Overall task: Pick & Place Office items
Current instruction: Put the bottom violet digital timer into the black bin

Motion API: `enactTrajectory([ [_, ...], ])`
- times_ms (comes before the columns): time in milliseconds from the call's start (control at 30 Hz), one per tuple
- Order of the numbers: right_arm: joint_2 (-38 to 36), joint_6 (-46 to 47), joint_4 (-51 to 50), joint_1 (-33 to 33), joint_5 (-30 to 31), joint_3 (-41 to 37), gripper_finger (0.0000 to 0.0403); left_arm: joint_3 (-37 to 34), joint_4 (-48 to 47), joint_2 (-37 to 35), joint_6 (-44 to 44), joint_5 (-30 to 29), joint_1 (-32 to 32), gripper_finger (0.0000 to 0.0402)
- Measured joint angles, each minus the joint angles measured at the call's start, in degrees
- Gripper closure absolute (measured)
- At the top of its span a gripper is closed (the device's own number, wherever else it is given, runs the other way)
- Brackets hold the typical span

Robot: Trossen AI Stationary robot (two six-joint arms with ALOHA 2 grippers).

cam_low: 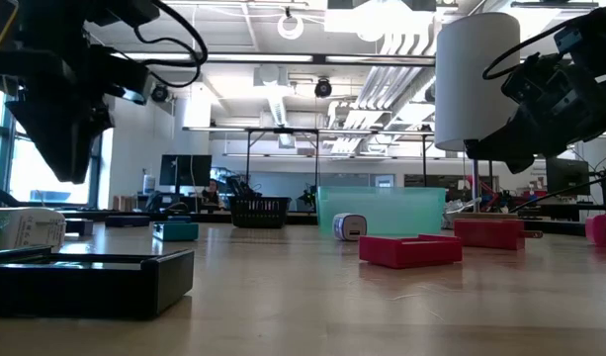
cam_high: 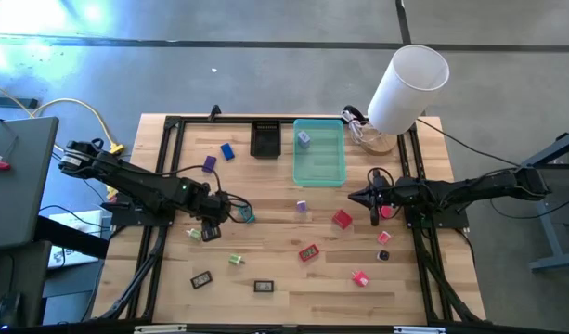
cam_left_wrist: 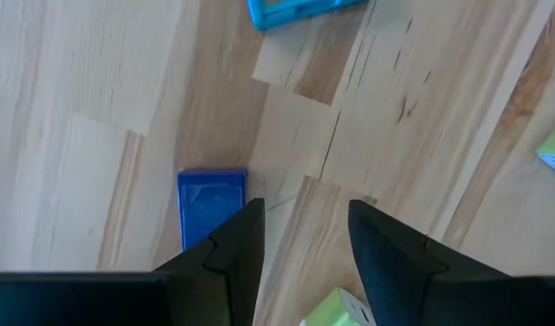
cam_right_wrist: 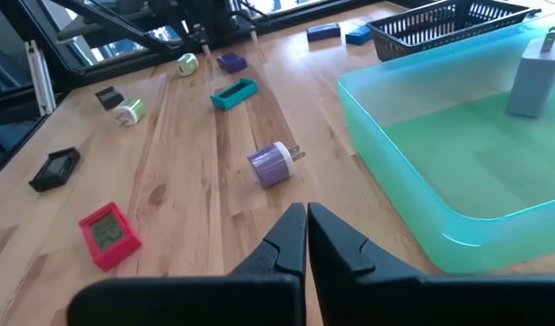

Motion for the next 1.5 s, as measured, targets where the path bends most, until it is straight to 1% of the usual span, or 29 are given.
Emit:
enactTrajectory([
  [200,0.0,0.0,0.0,0.0,-2.9,0.0,0.0401,0.0,0.2,1.1,-0.8,0.3,0.0,0.0248],
  [333,0.0,-0.2,-0.1,0.0,-3.1,0.0,0.0401,0.0,0.2,4.2,-3.3,2.9,0.0,0.0248],
  [567,0.0,-0.2,-0.6,0.0,-4.3,0.0,0.0401,0.0,0.2,9.4,-3.2,3.5,0.7,0.0248],
  [700,0.0,-0.2,-1.8,0.0,-4.3,0.0,0.0401,0.0,0.1,9.7,-5.7,6.5,2.7,0.0248],
  [800,0.0,-1.7,-2.8,0.0,-4.3,0.0,0.0401,0.0,-0.1,9.7,-4.7,10.8,4.9,0.0248],
  [867,0.0,-2.5,-2.9,0.0,-3.9,0.0,0.0401,0.0,-0.1,9.7,-5.6,13.5,6.1,0.0248],
  [967,0.0,-3.1,-2.7,0.0,-3.9,0.0,0.0401,0.0,0.0,9.7,-6.4,16.3,8.2,0.0248],
  [1100,0.0,-3.0,-2.7,0.0,-3.9,0.0,0.0401,0.0,0.0,9.7,-6.4,17.0,10.1,0.0248],
  [1200,0.0,-2.9,-3.0,0.0,-3.9,0.0,0.0401,0.0,0.0,9.7,-5.7,16.3,11.3,0.0246],
  [1333,0.0,-2.8,-3.0,0.0,-3.9,0.0,0.0401,0.0,0.0,9.7,-4.5,16.3,12.2,0.0224],
  [1500,0.0,-2.8,-3.0,0.0,-4.0,0.0,0.0401,0.0,-0.1,9.7,-5.9,16.8,12.2,0.0170],
])
